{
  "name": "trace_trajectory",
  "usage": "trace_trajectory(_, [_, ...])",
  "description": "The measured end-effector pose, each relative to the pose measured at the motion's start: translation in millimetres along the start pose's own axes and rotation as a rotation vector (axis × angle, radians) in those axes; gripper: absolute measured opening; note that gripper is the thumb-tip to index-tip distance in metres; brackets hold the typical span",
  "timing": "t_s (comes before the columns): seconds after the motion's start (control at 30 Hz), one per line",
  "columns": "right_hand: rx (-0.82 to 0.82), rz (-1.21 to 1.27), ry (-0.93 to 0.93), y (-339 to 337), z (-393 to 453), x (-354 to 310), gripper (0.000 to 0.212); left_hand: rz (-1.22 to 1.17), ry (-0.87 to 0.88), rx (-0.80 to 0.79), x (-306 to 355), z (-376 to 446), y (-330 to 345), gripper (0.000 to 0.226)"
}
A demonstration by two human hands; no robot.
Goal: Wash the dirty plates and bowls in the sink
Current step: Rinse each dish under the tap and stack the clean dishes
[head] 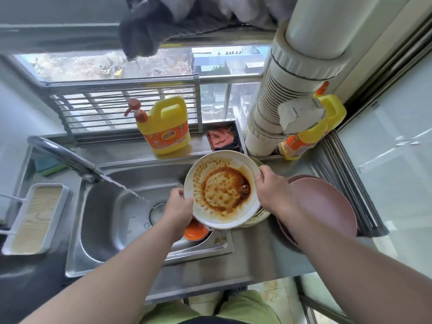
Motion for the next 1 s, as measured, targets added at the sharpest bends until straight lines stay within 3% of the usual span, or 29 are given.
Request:
trace_trajectory(0.13, [0.056, 0.120, 0.008, 22, -22, -44, 0.026, -0.169, -0.057, -0.037, -19, 11, -43, 0.030])
trace_trajectory(0.27, [0.010, 0.218, 0.043, 58, -42, -82, 0.026, -0.256, -0.126, -0.050, -29, 10, -92, 0.027])
trace_trajectory(0.43, [-0.096, 0.279, 0.184, 122, -54, -110, 0.024, -0.070, -0.118, -0.058, -42, 16, -159, 0.027])
trace_trajectory(0.63, [-0.228, 0.351, 0.347, 191, -61, -135, 0.025, 0.053, -0.022, 0.076, -45, 20, -224, 0.016])
trace_trajectory(0.83, [-0.379, 0.334, 0.365, 233, -57, -167, 0.021, 0.250, 0.186, 0.177, -47, 19, -261, 0.023])
trace_trajectory(1.0, [-0.364, 0.272, 0.267, 238, -48, -196, 0.025, 0.309, 0.200, 0.239, -61, 31, -288, 0.022])
Point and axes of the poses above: each hand's wrist, its own z-axis towards the middle knuckle, its own y-axis out of the palm, x = y × z, the point moved 1 cm from there along z, towards the middle knuckle, and after that the axes turned 1 degree about -x, right-handed, at the moved point
